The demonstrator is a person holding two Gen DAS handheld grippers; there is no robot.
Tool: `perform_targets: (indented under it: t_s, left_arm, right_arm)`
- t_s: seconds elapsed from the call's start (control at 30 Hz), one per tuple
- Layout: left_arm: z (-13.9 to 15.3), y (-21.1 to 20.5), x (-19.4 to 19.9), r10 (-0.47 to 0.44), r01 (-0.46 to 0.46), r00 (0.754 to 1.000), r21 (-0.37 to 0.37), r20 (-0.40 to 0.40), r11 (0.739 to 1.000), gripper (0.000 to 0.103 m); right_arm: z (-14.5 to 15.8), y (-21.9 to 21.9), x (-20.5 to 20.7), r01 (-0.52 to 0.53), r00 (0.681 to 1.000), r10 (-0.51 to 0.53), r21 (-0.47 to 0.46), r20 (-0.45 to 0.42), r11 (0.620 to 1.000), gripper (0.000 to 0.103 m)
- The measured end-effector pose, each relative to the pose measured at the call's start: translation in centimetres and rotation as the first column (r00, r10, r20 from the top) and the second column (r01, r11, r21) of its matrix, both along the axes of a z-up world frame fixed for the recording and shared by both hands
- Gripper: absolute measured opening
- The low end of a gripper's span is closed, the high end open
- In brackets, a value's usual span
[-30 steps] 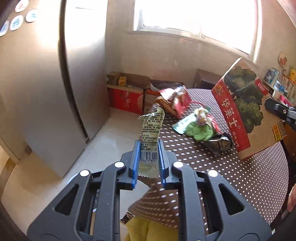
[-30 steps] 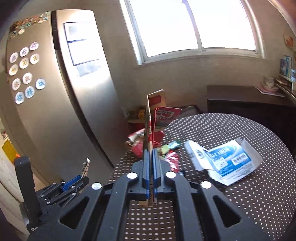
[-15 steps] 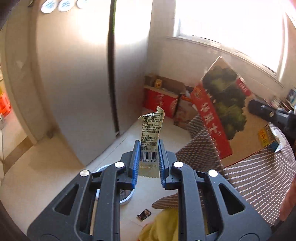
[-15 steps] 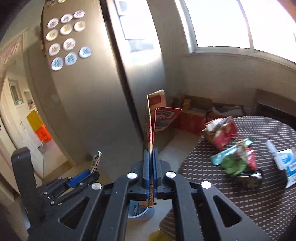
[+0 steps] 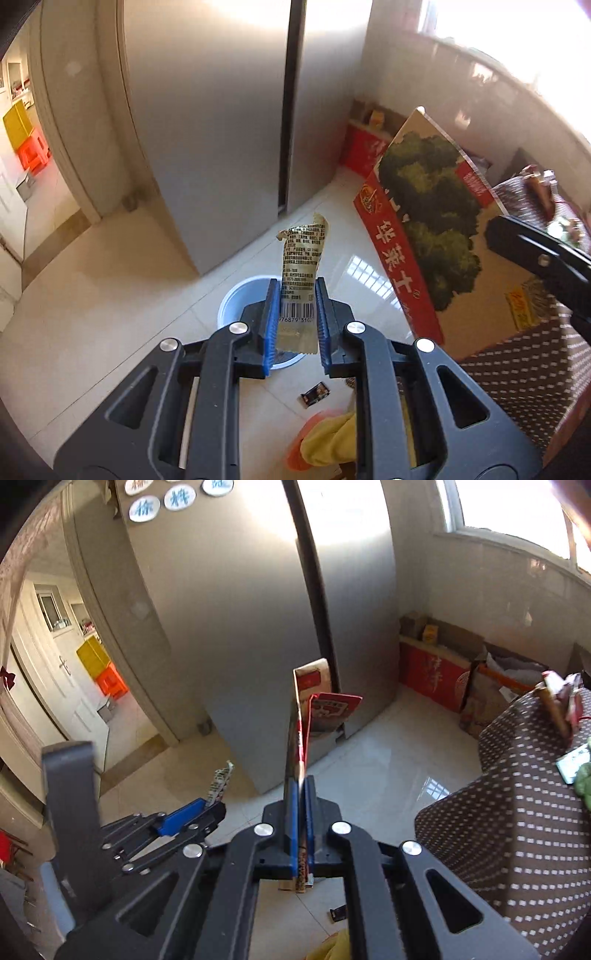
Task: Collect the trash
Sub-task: 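Carry the wrapper and box over the bucket and open both grippers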
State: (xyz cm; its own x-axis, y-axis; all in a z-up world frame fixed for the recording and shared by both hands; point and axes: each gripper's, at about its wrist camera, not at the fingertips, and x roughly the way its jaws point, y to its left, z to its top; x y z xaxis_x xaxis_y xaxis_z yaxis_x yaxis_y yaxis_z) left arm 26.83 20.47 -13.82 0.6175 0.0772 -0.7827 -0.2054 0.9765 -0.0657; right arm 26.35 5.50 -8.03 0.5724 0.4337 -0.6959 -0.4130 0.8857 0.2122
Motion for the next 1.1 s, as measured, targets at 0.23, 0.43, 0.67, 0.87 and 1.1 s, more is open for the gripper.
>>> perform_targets:
  t_s: [0.23,0.43,0.67,0.87,1.1]
  left_arm:
    - [-4.6,2.9,4.0,0.060,-0.056,0.993,0.035,-0.102,0.998,0.060]
    - [-6.2,5.1,3.1,0.116,-0.114,0.980,0.025,-0.161,0.993,0.060]
    - [-6.2,8.0,0.7,0.205,-0.200,0.961,0.043,-0.184,0.979,0.061]
    - [-5.2,9.0,-0.7,0.236,-0.229,0.957,0.061,-0.168,0.972,0.061]
    - [-5.5,7.3,-0.8,0.219,-0.211,0.959,0.061,-0.180,0.976,0.061]
  right_arm:
    - [-3.1,1.5,2.0,0.012,0.997,-0.015,-0.033,-0.077,0.999,0.004]
    - [-6.0,3.3,3.5,0.011,0.990,-0.020,-0.069,-0.137,0.998,0.004]
    - [-8.8,8.2,5.2,-0.042,0.980,0.022,-0.098,-0.197,0.994,0.016]
    - [-9.6,9.1,5.0,-0.014,0.979,-0.011,-0.127,-0.201,0.992,0.069]
    - [-9.0,7.1,3.4,-0.002,0.977,-0.029,-0.143,-0.211,0.990,0.072]
